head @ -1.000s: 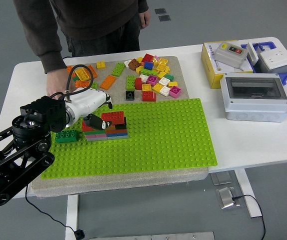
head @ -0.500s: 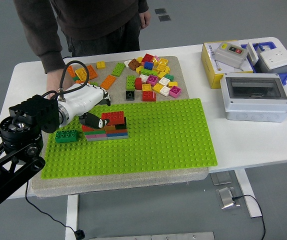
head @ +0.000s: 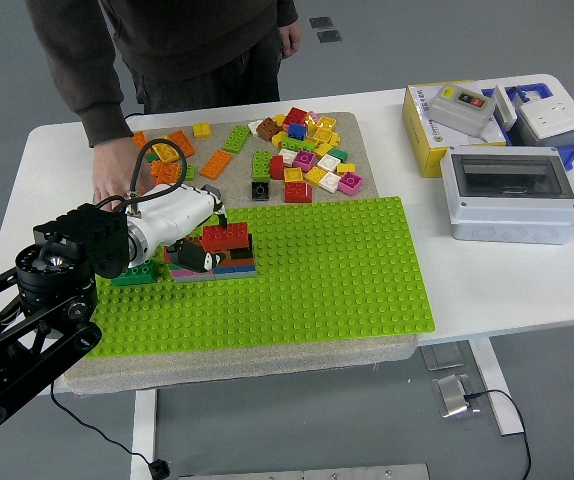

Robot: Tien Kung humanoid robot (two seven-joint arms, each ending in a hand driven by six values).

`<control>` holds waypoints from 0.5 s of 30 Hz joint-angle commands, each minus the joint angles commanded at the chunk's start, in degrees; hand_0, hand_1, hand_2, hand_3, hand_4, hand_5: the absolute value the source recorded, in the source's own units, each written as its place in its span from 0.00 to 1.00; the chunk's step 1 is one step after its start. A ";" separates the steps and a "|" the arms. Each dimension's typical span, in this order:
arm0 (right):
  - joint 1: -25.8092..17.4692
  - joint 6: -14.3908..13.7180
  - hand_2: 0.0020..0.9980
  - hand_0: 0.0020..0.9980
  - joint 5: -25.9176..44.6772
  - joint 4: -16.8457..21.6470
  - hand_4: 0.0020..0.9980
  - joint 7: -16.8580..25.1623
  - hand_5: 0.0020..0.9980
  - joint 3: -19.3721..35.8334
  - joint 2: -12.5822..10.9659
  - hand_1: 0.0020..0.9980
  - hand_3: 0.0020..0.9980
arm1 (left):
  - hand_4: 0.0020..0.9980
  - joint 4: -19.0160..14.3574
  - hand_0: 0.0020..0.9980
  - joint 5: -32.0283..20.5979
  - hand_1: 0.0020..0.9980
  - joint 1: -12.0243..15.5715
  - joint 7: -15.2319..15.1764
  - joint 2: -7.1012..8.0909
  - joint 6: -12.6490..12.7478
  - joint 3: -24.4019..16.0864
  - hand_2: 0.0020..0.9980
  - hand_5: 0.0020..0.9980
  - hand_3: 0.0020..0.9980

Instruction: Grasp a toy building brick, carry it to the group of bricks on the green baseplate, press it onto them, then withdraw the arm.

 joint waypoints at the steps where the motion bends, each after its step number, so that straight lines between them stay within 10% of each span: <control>1: -0.01 0.00 0.67 0.63 -0.02 0.00 0.63 -0.01 1.00 0.00 0.01 0.59 0.77 | 0.72 0.04 0.96 -0.01 0.94 0.04 0.00 -0.04 -0.01 0.04 0.92 0.37 0.71; 15: -0.09 0.11 0.67 0.63 0.00 0.00 0.63 0.01 1.00 0.35 0.17 0.59 0.77 | 0.72 0.17 0.96 -0.31 0.94 0.39 0.05 -0.50 0.02 0.45 0.91 0.37 0.71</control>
